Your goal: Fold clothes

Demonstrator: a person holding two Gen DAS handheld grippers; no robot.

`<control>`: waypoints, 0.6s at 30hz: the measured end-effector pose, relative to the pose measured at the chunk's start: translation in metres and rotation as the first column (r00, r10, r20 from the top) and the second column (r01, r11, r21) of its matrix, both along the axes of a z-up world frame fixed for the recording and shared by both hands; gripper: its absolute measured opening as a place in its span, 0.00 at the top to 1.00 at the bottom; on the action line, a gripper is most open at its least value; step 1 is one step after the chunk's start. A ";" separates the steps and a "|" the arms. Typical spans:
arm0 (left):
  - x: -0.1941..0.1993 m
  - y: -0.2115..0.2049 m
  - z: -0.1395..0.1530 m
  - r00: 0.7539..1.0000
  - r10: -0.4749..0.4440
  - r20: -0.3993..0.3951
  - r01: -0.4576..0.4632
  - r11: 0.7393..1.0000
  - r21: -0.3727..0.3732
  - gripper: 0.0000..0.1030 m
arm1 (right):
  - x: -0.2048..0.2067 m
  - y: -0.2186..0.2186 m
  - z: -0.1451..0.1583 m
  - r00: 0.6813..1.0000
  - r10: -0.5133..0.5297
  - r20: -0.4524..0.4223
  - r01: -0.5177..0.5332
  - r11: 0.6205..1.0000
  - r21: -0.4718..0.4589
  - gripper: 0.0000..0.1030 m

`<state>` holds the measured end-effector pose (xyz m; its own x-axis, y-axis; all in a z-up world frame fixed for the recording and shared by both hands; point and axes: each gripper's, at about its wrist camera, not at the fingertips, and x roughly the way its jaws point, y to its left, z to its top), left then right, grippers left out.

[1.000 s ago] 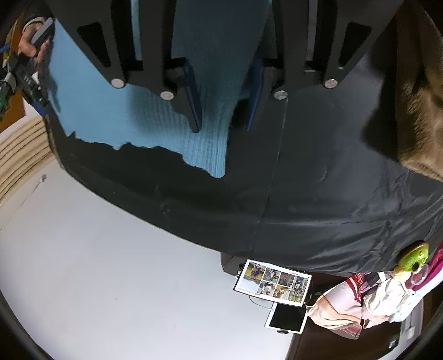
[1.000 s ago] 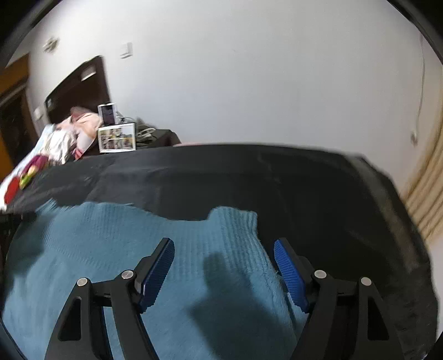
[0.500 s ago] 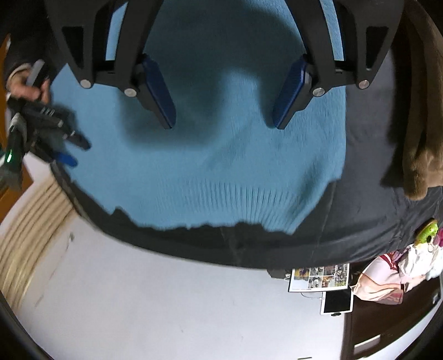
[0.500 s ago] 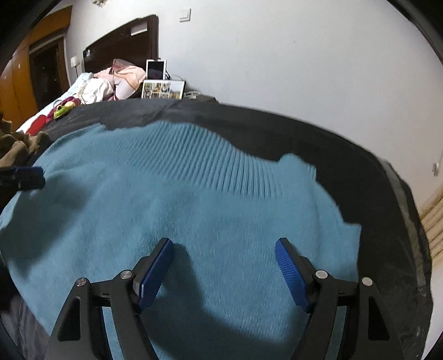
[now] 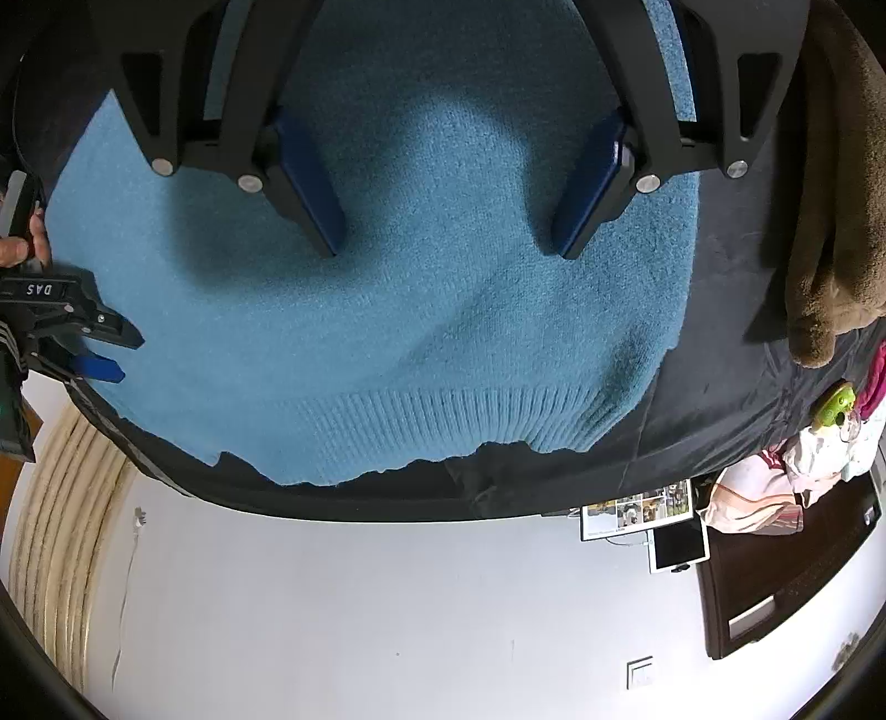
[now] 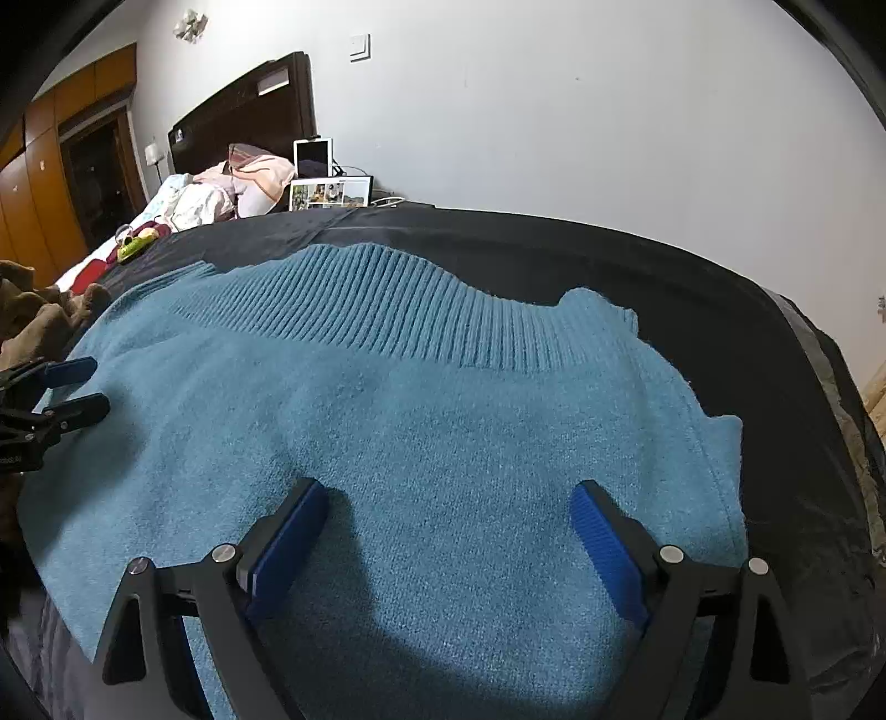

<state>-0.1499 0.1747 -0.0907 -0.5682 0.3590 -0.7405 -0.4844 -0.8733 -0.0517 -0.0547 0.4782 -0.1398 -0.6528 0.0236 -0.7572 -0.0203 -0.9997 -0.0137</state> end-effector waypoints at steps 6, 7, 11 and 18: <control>0.001 0.000 -0.002 1.000 -0.002 -0.010 0.002 1.000 0.000 0.21 | 0.000 0.000 0.000 1.000 0.000 0.000 0.000 1.000 0.001 0.11; 0.001 0.000 -0.002 1.000 -0.002 -0.010 0.002 1.000 0.000 0.21 | 0.000 0.000 0.000 1.000 0.000 0.000 0.000 1.000 0.001 0.10; 0.001 0.000 -0.002 1.000 -0.002 -0.009 0.002 1.000 0.000 0.21 | -0.001 0.000 0.000 1.000 -0.001 -0.001 0.001 1.000 0.000 0.10; 0.005 -0.001 0.005 1.000 0.023 -0.001 -0.023 1.000 0.000 0.21 | 0.000 0.001 0.000 1.000 -0.010 -0.002 0.010 1.000 -0.007 0.10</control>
<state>-0.1454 0.1737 -0.0857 -0.5771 0.3456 -0.7399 -0.4643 -0.8842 -0.0509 -0.0552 0.4788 -0.1394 -0.6544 0.0247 -0.7557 -0.0298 -0.9995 -0.0068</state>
